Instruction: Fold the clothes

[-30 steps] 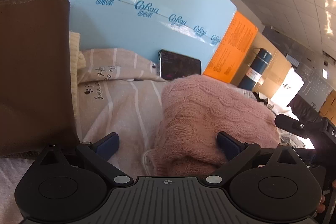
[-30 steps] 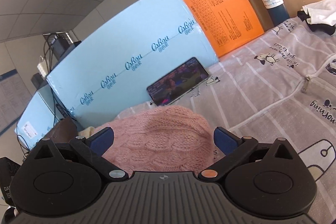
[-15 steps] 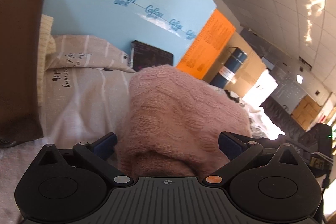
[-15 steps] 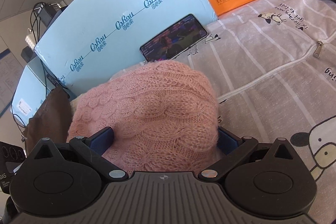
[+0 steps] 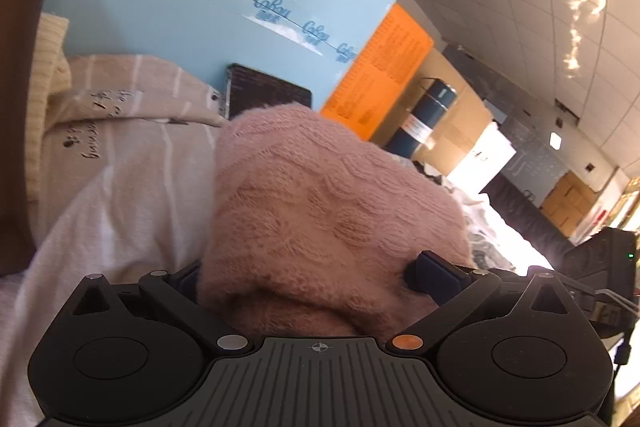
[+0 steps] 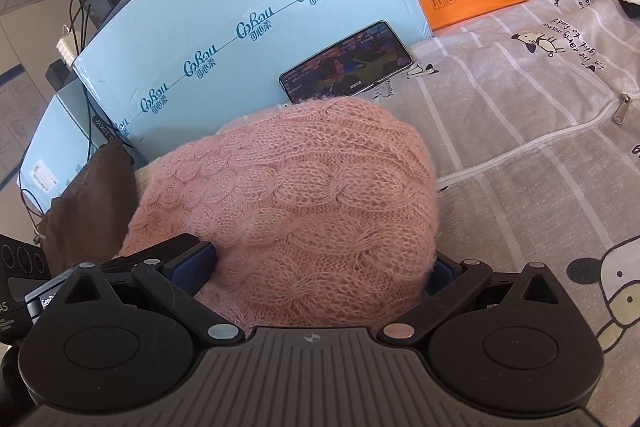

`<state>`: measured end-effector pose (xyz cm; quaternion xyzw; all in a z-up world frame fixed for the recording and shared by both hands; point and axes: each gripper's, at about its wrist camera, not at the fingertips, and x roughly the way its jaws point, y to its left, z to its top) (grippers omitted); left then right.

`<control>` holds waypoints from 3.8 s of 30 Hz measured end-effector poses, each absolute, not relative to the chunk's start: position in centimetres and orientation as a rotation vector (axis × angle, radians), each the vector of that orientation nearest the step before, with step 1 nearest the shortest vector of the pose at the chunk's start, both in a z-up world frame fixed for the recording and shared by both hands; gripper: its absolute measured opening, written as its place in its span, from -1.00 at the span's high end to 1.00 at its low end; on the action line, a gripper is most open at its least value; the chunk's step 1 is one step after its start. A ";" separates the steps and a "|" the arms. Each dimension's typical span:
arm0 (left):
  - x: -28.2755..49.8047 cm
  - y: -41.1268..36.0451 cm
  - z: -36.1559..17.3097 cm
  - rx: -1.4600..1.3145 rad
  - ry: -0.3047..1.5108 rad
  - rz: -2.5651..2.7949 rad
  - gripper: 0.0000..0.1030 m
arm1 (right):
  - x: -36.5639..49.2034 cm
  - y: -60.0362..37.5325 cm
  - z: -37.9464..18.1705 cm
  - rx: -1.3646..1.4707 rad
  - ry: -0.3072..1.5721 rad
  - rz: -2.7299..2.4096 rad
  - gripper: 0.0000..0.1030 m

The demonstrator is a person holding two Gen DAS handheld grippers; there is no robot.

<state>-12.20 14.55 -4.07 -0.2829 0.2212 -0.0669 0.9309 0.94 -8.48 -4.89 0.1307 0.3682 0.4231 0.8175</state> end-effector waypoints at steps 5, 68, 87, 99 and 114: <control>-13.2 14.2 -3.5 -0.563 0.411 -0.133 -0.98 | 1.3 -8.7 -5.1 0.325 0.784 0.909 -0.94; -29.5 31.9 0.7 -0.414 0.025 0.899 -1.00 | -6.2 21.9 0.6 0.152 0.446 1.248 -0.98; -23.1 36.1 -0.1 -0.365 0.194 0.889 -1.00 | -3.6 23.8 -2.6 0.147 0.588 1.113 -1.00; -25.9 33.5 1.3 -0.348 0.102 0.883 -1.00 | -3.3 21.9 -3.0 0.273 0.542 1.203 -1.00; -32.4 24.1 5.4 -0.466 0.016 1.057 -1.00 | -6.4 15.3 5.4 0.357 0.399 1.248 -1.00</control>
